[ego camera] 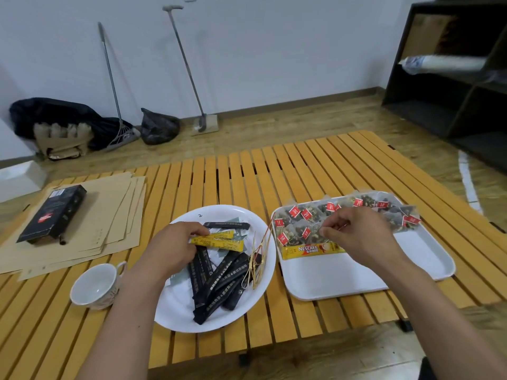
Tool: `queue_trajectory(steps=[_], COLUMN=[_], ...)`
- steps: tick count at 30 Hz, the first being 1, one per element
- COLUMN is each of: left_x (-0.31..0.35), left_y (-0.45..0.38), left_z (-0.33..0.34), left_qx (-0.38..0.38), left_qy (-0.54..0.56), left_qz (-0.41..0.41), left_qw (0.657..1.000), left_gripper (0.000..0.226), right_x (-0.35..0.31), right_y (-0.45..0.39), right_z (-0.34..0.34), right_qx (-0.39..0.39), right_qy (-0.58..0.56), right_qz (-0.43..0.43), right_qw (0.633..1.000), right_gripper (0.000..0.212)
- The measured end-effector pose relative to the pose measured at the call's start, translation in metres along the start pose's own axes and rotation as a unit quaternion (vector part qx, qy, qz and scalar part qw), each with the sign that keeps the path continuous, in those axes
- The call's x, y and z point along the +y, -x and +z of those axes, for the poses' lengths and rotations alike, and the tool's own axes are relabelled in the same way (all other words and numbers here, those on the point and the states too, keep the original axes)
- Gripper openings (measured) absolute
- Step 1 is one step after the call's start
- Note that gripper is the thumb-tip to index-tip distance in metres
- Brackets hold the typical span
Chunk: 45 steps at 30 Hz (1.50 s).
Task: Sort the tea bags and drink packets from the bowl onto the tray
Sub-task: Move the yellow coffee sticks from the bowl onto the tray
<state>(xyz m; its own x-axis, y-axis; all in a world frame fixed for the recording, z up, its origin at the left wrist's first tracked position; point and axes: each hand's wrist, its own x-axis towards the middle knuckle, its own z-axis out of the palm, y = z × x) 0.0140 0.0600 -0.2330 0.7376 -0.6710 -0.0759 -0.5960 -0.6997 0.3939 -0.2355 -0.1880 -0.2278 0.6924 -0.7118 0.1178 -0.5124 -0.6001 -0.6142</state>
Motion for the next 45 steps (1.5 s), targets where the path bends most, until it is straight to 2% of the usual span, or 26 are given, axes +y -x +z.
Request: queue_trajectory(steps=[5,9,13,15,17,18,19,20,23,25,28,29,32,34,36,39,42,45], left_x=[-0.001,0.001,0.017,0.032,0.051,0.062,0.072,0.082,0.103,0.109,0.116,0.118,0.124,0.124,0.120,0.115,0.116,0.118], left_y=[-0.004,-0.003,-0.002,0.001,0.005,0.008,0.011,0.014,0.017,0.018,0.019,0.019,0.020,0.022,0.024,0.024,0.023,0.022], left_z=[0.000,-0.006,-0.007,-0.006,-0.005,-0.004,-0.002,0.001,0.009,0.013,0.018,0.020,0.019,0.014,0.010,0.008,0.009,0.011], left_qx=[0.047,0.129,0.125,0.116,0.069,0.031,-0.011,-0.049,-0.139,-0.190,-0.229,-0.237,-0.255,-0.279,-0.297,-0.280,-0.253,-0.241], left_qy=[-0.030,-0.048,-0.041,-0.012,0.057,0.105,0.149,0.184,0.264,0.319,0.324,0.325,0.347,0.368,0.385,0.404,0.410,0.407], left_qz=[0.002,0.015,0.032,0.060,0.104,0.120,0.127,0.131,0.105,0.062,0.031,0.028,0.029,0.049,0.069,0.067,0.037,0.014], left_qw=[0.998,0.990,0.991,0.991,0.991,0.987,0.981,0.973,0.949,0.926,0.917,0.915,0.902,0.885,0.871,0.868,0.875,0.881], left_gripper=[0.042,0.033,0.034,0.034,0.033,0.033,0.032,0.033,0.037,0.036,0.035,0.035,0.032,0.029,0.032,0.036,0.032,0.029], right_x=[0.004,0.002,-0.004,-0.008,-0.015,-0.019,-0.023,-0.025,-0.026,-0.019,-0.012,-0.011,-0.011,-0.010,-0.006,-0.003,-0.001,0.000], right_y=[0.000,0.000,0.001,0.002,0.006,0.007,0.009,0.008,0.007,0.008,0.009,0.009,0.008,0.008,0.009,0.011,0.013,0.015], right_z=[-0.003,-0.004,0.001,0.004,0.007,0.008,0.009,0.009,0.001,-0.007,-0.016,-0.017,-0.020,-0.022,-0.025,-0.033,-0.040,-0.044], right_qx=[-0.001,0.004,0.009,0.001,-0.038,-0.064,-0.080,-0.085,-0.079,-0.106,-0.171,-0.178,-0.155,-0.148,-0.159,-0.182,-0.219,-0.240], right_qy=[-0.014,-0.020,-0.034,-0.065,-0.116,-0.137,-0.152,-0.167,-0.178,-0.203,-0.247,-0.259,-0.300,-0.312,-0.333,-0.388,-0.403,-0.377], right_qz=[0.003,0.009,-0.011,-0.050,-0.103,-0.128,-0.150,-0.162,-0.148,-0.121,-0.088,-0.086,-0.066,-0.025,0.034,0.102,0.123,0.127], right_qw=[1.000,1.000,0.999,0.997,0.987,0.980,0.974,0.969,0.969,0.966,0.950,0.945,0.939,0.938,0.929,0.898,0.880,0.886], right_gripper=[0.007,0.010,0.004,0.033,0.068,0.078,0.079,0.071,0.031,0.020,0.050,0.052,0.024,0.017,0.016,0.018,0.021,0.020])
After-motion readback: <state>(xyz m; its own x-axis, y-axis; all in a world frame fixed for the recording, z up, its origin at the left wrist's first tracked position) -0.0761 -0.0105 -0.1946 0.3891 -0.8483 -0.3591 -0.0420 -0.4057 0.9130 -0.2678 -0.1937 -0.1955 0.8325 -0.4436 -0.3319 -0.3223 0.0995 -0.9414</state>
